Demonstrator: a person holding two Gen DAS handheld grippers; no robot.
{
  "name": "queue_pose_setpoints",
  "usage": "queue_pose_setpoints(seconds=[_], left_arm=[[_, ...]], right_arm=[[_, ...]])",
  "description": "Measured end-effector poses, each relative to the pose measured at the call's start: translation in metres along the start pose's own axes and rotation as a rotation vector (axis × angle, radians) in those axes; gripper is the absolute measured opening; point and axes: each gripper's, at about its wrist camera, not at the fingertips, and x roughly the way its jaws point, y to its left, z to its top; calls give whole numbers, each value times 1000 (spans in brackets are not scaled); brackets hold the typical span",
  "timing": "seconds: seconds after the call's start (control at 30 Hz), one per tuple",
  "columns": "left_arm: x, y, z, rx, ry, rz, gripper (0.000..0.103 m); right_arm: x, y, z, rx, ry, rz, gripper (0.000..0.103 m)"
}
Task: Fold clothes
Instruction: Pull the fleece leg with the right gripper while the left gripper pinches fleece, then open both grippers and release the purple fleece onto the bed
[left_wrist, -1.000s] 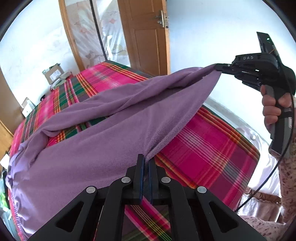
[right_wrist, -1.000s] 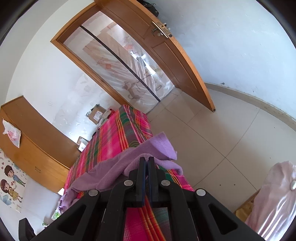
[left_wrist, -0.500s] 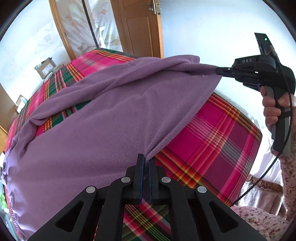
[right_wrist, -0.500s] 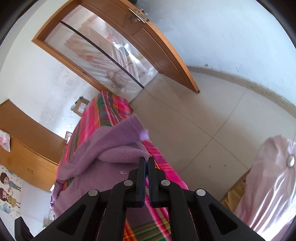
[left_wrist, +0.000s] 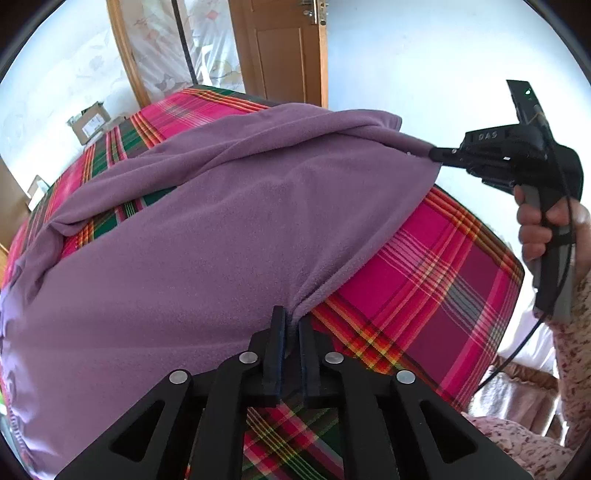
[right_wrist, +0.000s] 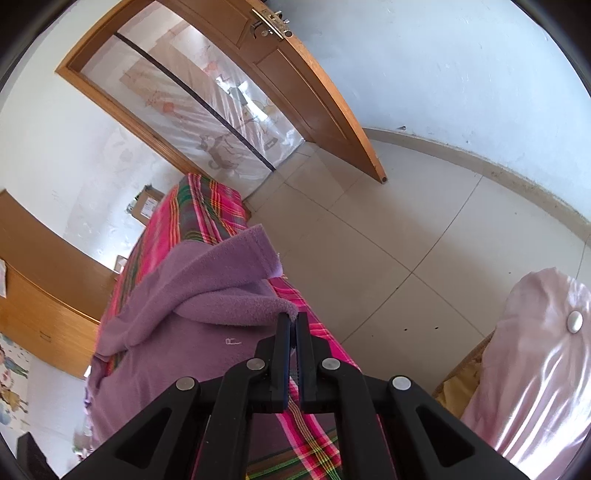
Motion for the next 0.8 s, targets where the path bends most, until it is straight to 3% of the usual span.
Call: queue_pose_setpoints(seconds=[0.3, 0.57, 0.8], left_arm=[[-30, 25, -5, -64, -36, -65, 15], [-58, 71, -16, -169, -75, -34, 15], [-83, 116, -23, -249, -108, 44, 15]], right_arm=[[-4, 9, 0, -38, 10, -72, 15], [-4, 14, 0, -36, 7, -144, 18], [-13, 26, 3, -113, 27, -221, 18]])
